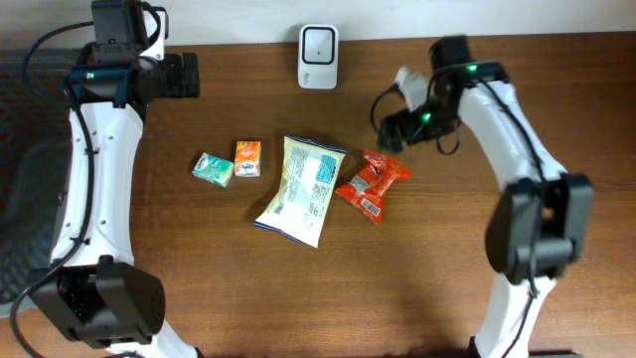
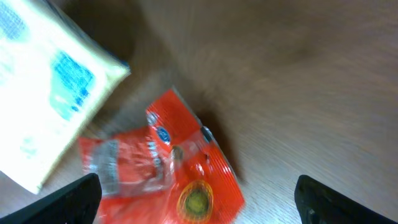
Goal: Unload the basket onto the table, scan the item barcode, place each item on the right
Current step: 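Lift the red bag and carry it toward the scanner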
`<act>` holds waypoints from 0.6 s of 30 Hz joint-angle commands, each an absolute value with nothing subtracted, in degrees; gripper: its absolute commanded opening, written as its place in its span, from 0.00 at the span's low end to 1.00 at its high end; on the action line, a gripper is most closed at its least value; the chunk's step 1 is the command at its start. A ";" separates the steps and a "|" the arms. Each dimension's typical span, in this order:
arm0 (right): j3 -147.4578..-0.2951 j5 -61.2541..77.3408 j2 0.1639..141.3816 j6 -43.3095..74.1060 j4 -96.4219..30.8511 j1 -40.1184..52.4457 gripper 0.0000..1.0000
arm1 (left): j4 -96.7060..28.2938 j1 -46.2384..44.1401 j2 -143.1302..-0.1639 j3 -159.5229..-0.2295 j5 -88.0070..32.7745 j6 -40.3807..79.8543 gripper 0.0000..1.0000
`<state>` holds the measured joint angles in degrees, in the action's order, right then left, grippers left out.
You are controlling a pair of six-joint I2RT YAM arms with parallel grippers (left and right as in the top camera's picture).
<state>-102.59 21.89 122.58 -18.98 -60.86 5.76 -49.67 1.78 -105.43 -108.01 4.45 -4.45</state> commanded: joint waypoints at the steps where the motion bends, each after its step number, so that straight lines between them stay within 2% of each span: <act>1: -103.20 28.40 126.91 -30.76 -61.39 5.82 1.00 | -49.56 1.83 -104.27 -108.09 3.86 -4.29 0.99; 3: -103.18 29.08 129.10 -32.27 -61.56 5.82 0.95 | -49.56 1.83 -104.27 -108.12 3.86 -4.29 0.99; 4: -103.18 29.82 130.69 -32.82 -62.22 5.80 0.88 | -49.56 1.83 -104.27 -108.12 3.86 -4.29 0.99; 6: -103.18 30.02 131.55 -32.84 -63.33 5.80 0.82 | -49.56 1.83 -104.27 -108.09 3.86 -4.29 0.99; 12: -101.30 30.26 131.63 -32.80 -66.22 5.85 0.75 | -49.56 1.83 -104.27 -108.12 3.86 -4.29 0.99; 13: -100.75 30.22 131.63 -32.80 -66.17 5.91 0.68 | -49.56 1.83 -104.27 -108.09 3.86 -4.29 0.99; 14: -99.92 30.24 131.63 -32.77 -65.76 5.91 0.55 | -49.56 1.83 -104.27 -108.09 3.86 -4.29 0.99; 18: -98.17 32.01 131.63 -32.03 -65.28 5.87 0.10 | -49.56 1.83 -104.27 -108.12 3.86 -4.29 0.99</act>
